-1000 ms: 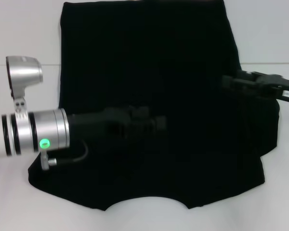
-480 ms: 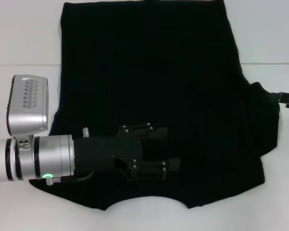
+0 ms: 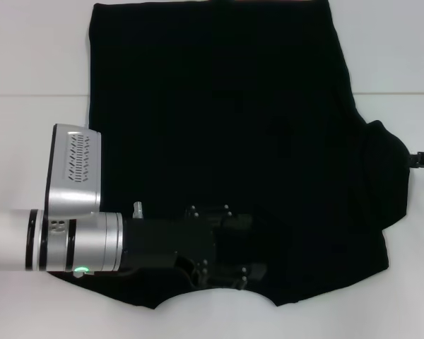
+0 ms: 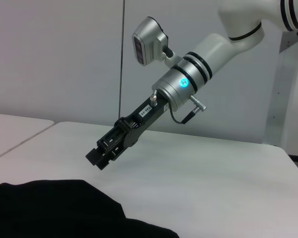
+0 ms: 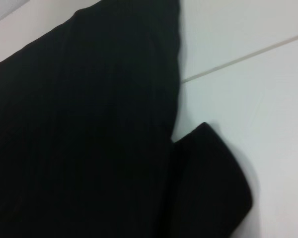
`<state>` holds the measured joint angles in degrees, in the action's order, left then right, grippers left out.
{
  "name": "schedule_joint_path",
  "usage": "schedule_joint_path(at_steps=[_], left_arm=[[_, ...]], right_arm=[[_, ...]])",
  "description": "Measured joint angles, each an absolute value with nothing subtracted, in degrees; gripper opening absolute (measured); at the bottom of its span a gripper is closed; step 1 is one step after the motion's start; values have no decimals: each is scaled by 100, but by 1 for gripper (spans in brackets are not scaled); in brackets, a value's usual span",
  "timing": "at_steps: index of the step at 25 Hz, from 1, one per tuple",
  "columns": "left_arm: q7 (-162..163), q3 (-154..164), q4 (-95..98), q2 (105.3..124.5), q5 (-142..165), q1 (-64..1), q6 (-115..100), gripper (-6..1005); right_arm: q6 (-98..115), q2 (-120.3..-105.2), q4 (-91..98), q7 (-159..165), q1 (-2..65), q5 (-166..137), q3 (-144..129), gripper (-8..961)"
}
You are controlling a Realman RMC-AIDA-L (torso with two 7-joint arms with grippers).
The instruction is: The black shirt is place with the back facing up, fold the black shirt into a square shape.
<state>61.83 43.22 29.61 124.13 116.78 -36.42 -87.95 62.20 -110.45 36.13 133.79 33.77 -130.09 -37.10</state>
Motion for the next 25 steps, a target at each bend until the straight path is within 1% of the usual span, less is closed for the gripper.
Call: schedule_joint_path(at_steps=[7,12,16,20,25], left_arm=[[6468,4230,2993,12399,11663,-3660,-8795,824],[6497,4227,2997,12399,11656,-3660,-8791,823],[6497,4227,2997,12401,11646,-3658,-8773,821],[6498,4223,2997,12402,11577,-3648,-8771,820],[6497,4214,2997,12402,11572,-3647,-8767,818]], right_arm=[[5912,-11121,3265,13327,3620,-13073,-3823,742],[5629,-11141,3057,13321,3716,-13091,-3984,739],[5435,-11223,3022,13251,3773,-13088,-4031,737],[5144,-11349,3005,13183,3821,-13085,-4038,735],[4966,-11464,2984,13016,3836,-13059,-4007,584]])
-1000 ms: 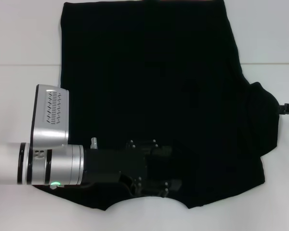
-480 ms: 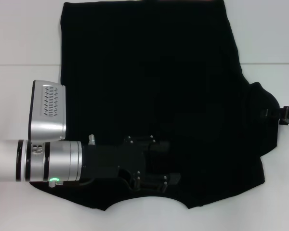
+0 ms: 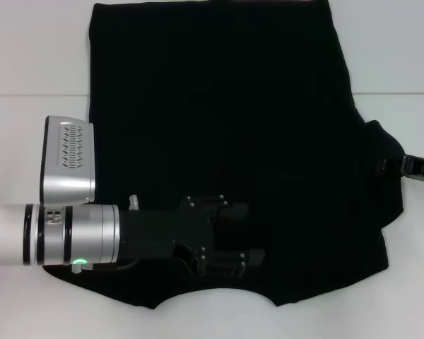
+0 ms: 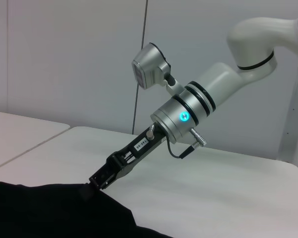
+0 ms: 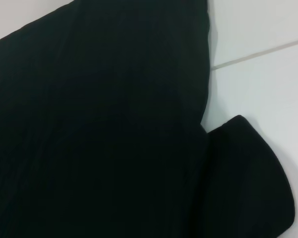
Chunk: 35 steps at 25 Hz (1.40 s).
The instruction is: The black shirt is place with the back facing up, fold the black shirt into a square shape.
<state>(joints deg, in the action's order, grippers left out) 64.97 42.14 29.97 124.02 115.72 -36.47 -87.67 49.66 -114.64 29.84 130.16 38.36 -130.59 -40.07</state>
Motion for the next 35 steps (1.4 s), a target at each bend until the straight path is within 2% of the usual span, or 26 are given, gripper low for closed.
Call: schedule_joint_path(at_steps=[9,14,20,28,35], left_arm=[[6495,4209,2997,12402,11562,-3654,-8755,816],[6495,4210,2997,12402,11489,-3656,-8753,816],[6544,4210,2997,12402,11410,-3653,-8790,815],[6647,4210,3006,12392,11372,-3622,-8802,816],[6652,4210,3006,12396,11372,-3618,-8807,816]], right_arm=[[4871,-11507,3021,12951,3781,-13036,-3805,277],[4885,-11506,2990,12594,3722,-12937,-3391,44],[4917,-11438,2991,12339,3491,-12624,-3254,15],[4859,-11424,3012,12036,3430,-12584,-2985,15],[4670,-11517,2970,11795,3582,-12568,-2889,28]])
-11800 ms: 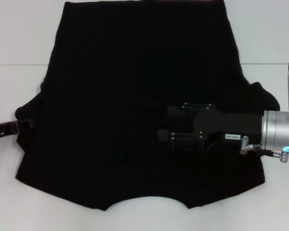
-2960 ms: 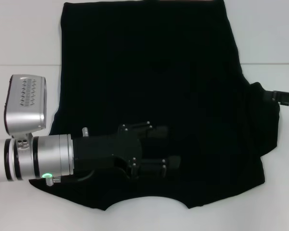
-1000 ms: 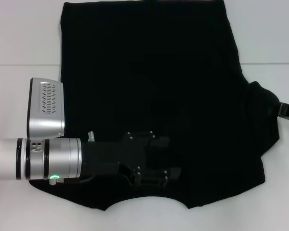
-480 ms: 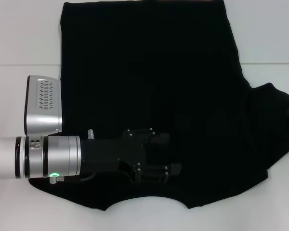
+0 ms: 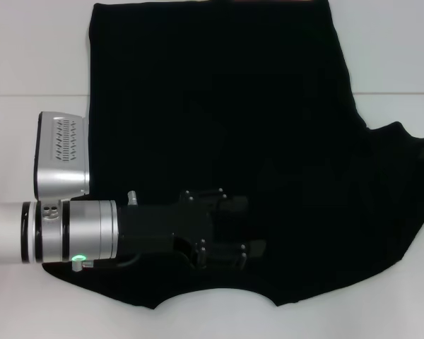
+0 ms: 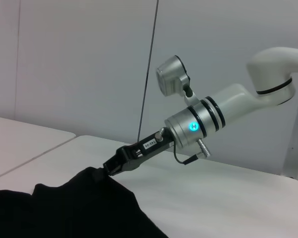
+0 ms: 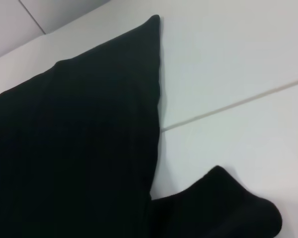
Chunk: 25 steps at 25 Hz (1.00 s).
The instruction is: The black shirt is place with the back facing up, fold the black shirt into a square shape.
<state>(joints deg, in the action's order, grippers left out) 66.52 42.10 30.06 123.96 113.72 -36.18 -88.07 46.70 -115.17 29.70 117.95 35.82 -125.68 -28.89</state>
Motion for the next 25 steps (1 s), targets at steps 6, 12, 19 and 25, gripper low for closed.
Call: schedule_joint_path(at_steps=[6,12,19,25], left_arm=[[6654,4210,3006,12400,11372,-3612,-8798,815],[6714,4210,3006,12401,11373,-3612,-8764,815],[6778,4210,3006,12392,11373,-3625,-8746,816],[6794,4210,3005,12377,11373,-3628,-8732,816]], right_arm=[[4644,-11590,2960,11720,3711,-12539,-2917,44],[4847,-11639,2943,11719,3906,-12506,-2955,60],[5864,-11684,2891,11780,4330,-12527,-3561,78],[5711,-11710,2891,12221,4523,-12542,-4102,94]])
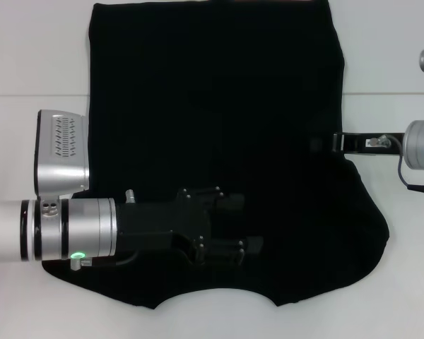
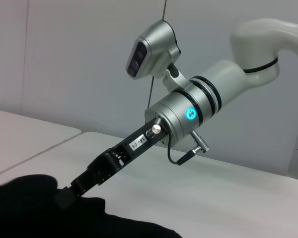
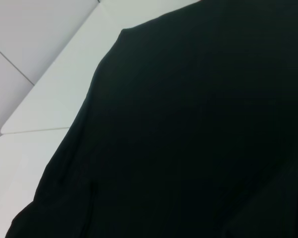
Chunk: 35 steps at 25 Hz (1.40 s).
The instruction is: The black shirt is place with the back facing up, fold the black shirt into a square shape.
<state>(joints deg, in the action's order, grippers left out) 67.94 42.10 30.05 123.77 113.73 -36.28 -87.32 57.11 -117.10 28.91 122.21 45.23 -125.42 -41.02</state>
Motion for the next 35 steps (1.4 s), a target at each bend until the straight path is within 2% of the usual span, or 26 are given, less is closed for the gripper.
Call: schedule_joint_path(at_steps=[14,19,25,30,35], left_arm=[[6795,4210,3024,12361,11373,-3612,-8641,816],[6882,4030,3025,12349,11398,-3605,-8660,816],[7185,3849,3140,12295,11415,-3526,-8712,816],[7878,3750,3574,12240,11424,-3194,-8740,816],[8200,3332,4220,12234,11483,-2598,-8805,815]], right_arm=[[6119,-11730,2941,12381,4757,-12541,-4721,131],[6247,-11665,2956,12392,4756,-12521,-4616,359],[6236,-11650,2957,12216,4629,-12492,-4325,585],[6316,-11738,2891,11586,4412,-11979,-4198,626],[6431,-11894,2885,10965,4165,-11341,-4208,666]])
